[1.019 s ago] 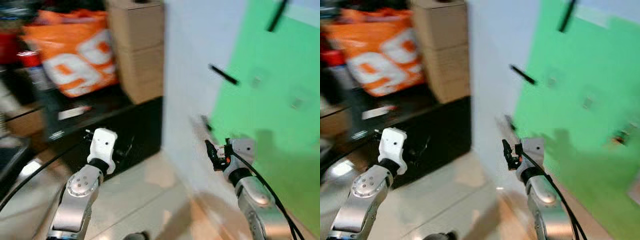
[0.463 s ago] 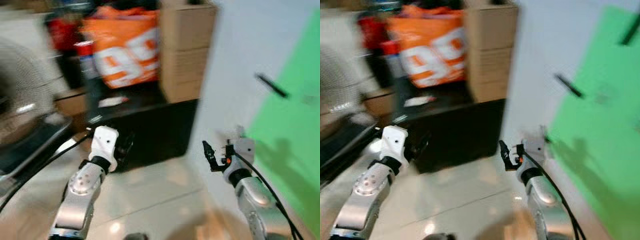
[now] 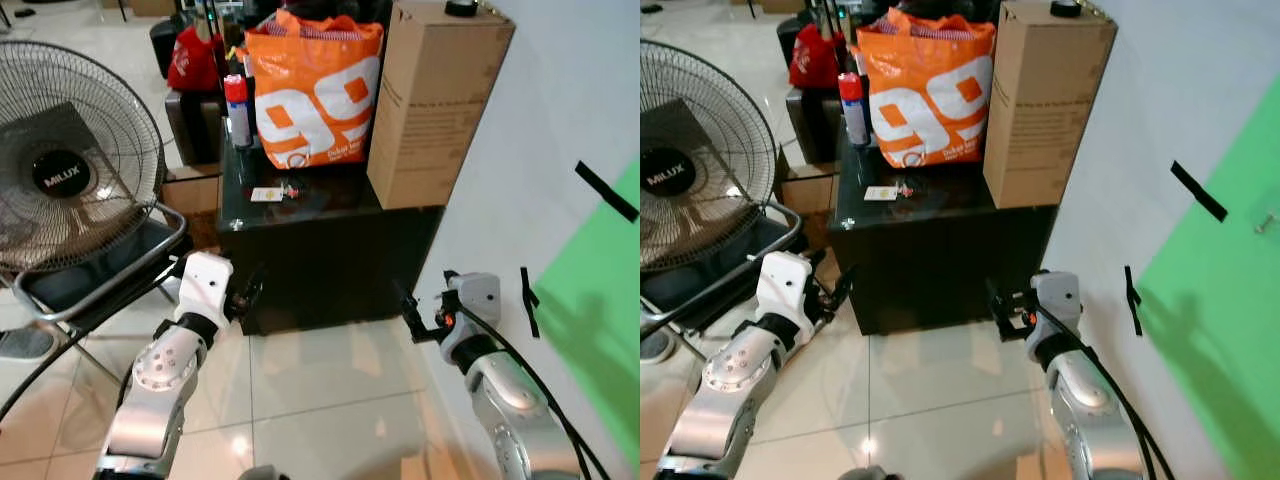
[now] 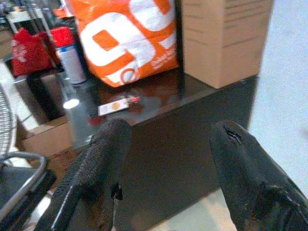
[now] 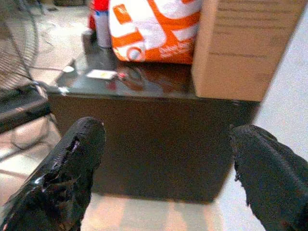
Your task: Hang keys on a hook
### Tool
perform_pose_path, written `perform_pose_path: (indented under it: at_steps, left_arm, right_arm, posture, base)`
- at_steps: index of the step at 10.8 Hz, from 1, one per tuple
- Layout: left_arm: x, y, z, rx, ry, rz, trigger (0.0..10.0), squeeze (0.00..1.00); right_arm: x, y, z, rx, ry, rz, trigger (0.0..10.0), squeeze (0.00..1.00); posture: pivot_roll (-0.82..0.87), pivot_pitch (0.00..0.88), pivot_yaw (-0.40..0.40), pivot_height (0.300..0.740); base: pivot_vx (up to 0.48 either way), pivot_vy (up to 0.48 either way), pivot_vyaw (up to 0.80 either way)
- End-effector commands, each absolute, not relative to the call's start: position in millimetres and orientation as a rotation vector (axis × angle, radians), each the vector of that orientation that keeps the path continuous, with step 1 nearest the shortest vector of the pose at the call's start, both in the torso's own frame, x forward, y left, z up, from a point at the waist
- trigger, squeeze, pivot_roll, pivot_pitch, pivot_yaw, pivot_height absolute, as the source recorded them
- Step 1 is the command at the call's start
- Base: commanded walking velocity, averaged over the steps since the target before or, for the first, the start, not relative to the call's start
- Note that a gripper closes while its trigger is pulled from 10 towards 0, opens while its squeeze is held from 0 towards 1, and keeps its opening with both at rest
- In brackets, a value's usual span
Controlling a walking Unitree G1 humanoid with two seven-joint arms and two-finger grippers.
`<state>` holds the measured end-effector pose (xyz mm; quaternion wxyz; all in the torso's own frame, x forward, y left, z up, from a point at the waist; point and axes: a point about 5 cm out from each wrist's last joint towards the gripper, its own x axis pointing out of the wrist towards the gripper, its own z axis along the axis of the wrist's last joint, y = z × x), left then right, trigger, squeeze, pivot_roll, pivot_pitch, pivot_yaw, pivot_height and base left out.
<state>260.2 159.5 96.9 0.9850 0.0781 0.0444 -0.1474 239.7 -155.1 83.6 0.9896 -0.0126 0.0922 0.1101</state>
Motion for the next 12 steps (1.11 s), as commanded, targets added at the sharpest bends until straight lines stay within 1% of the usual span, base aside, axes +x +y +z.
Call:
perform_pose_path:
  at_steps: [1, 3, 5, 7, 12]
  left_arm:
    - [260.9, 154.0, 98.7, 0.147, 0.081, -0.31, 10.0, 0.0]
    - [260.6, 153.9, 99.2, 0.148, 0.074, -0.31, 10.0, 0.0]
    - [261.6, 155.1, 99.5, 0.153, 0.07, -0.298, 10.0, 0.0]
    - [261.9, 155.6, 99.4, 0.154, 0.071, -0.293, 10.0, 0.0]
    - [262.5, 155.3, 99.8, 0.156, 0.067, -0.291, 10.0, 0.0]
  right_arm:
    - [240.7, -161.4, 84.7, -0.049, 0.189, 0.198, 10.0, 1.0]
    - [240.7, -162.1, 85.2, -0.052, 0.177, 0.212, 10.0, 1.0]
    - [240.6, -164.6, 84.9, -0.055, 0.166, 0.214, 10.0, 1.0]
    - [242.4, -167.0, 85.1, -0.089, 0.159, 0.174, 10.0, 1.0]
    - [245.5, -170.1, 84.8, -0.109, 0.169, 0.141, 10.0, 1.0]
  posture:
    - [-0.11, 0.0, 0.003, 0.74]
    - [-0.11, 0.0, -0.002, 0.74]
    - [-0.11, 0.0, -0.009, 0.74]
    - [-0.11, 0.0, -0.01, 0.74]
    - [-0.11, 0.0, -0.021, 0.74]
  base:
    - [0.244, 0.0, 0.0]
    - [0.313, 0.0, 0.0]
    - [0.349, 0.0, 0.79]
    - [0.356, 0.0, 0.8]
    - [0.365, 0.0, 0.0]
